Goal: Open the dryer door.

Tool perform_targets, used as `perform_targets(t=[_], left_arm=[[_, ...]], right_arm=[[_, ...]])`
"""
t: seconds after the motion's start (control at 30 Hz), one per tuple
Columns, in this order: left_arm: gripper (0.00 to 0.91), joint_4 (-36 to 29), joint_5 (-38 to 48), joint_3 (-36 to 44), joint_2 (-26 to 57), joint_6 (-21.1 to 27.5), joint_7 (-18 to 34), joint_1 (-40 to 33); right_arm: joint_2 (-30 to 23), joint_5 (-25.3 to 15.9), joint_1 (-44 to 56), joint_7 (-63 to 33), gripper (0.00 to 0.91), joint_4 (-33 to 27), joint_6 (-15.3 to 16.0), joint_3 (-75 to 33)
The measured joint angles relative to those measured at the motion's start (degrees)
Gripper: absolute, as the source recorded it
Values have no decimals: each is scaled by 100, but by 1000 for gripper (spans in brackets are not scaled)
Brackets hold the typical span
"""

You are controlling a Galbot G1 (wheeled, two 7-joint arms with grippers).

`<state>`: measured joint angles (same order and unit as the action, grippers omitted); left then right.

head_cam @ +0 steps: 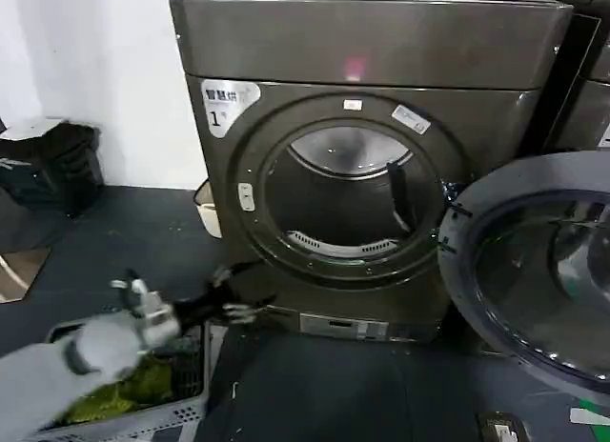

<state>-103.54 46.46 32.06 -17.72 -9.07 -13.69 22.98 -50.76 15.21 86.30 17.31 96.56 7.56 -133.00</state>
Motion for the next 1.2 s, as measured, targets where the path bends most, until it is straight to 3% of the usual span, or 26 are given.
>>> perform_targets(t=[0.17,0.33,0.53,1.1,1.2], left_arm=[[907,395,-362,-31,570,791,-783,-88],[907,874,-1101,-111,956,960,-1366,-66],[907,1610,-1938,-131,1132,918,-1538,-14],[907,2323,-3570,-317,1446,367,-2648,8],[907,2345,-3583,-325,1480,288,-2628,9]], right_arm=[[33,-112,-52,6,907,-89,-51,82],[87,-121,-25,8,907,-182,-39,93],[109,-129,9,13,907,-226,-45,124],[71,-225,110,23,907,-254,-103,178],[41,-238,103,23,907,-274,-127,183]])
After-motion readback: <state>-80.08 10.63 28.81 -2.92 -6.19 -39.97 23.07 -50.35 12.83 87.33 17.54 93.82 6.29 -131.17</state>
